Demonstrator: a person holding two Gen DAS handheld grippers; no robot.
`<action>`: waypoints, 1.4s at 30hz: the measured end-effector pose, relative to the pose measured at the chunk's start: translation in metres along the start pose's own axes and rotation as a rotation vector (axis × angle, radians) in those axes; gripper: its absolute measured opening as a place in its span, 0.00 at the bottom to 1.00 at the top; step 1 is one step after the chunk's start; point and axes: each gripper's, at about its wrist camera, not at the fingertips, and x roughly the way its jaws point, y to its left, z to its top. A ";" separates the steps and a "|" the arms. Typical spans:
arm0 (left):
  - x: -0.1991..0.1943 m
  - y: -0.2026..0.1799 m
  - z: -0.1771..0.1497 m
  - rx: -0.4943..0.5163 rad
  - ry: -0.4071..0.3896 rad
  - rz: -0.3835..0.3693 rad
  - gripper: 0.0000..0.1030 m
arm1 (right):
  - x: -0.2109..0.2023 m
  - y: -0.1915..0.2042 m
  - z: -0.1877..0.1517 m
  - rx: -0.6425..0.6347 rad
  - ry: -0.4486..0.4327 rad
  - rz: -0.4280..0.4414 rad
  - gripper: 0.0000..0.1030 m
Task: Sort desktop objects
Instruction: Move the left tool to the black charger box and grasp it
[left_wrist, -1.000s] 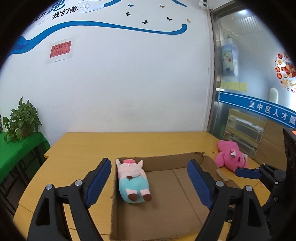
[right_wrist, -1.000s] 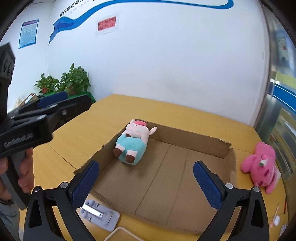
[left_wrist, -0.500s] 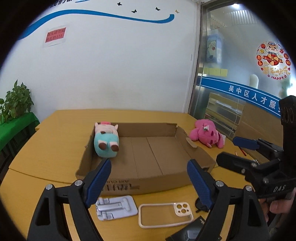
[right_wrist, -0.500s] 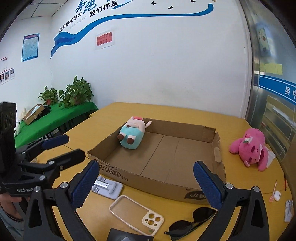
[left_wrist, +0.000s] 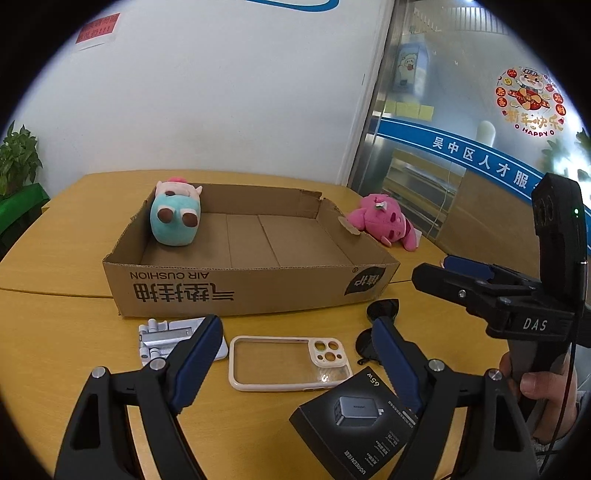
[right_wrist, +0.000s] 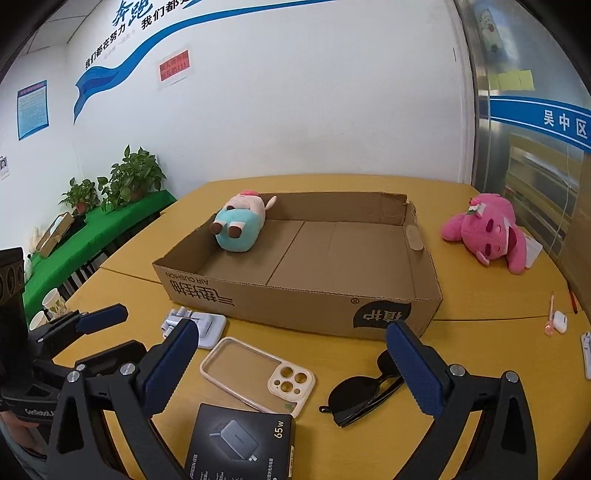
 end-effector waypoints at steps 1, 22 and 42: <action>-0.001 0.000 0.000 0.005 -0.011 0.015 0.80 | 0.001 0.002 0.001 -0.005 -0.002 -0.005 1.00; 0.017 0.012 -0.022 -0.040 0.125 -0.063 0.58 | 0.014 -0.010 -0.045 -0.056 0.097 0.077 1.00; 0.059 0.041 -0.092 -0.271 0.417 -0.263 0.58 | 0.042 0.049 -0.142 -0.254 0.328 0.353 1.00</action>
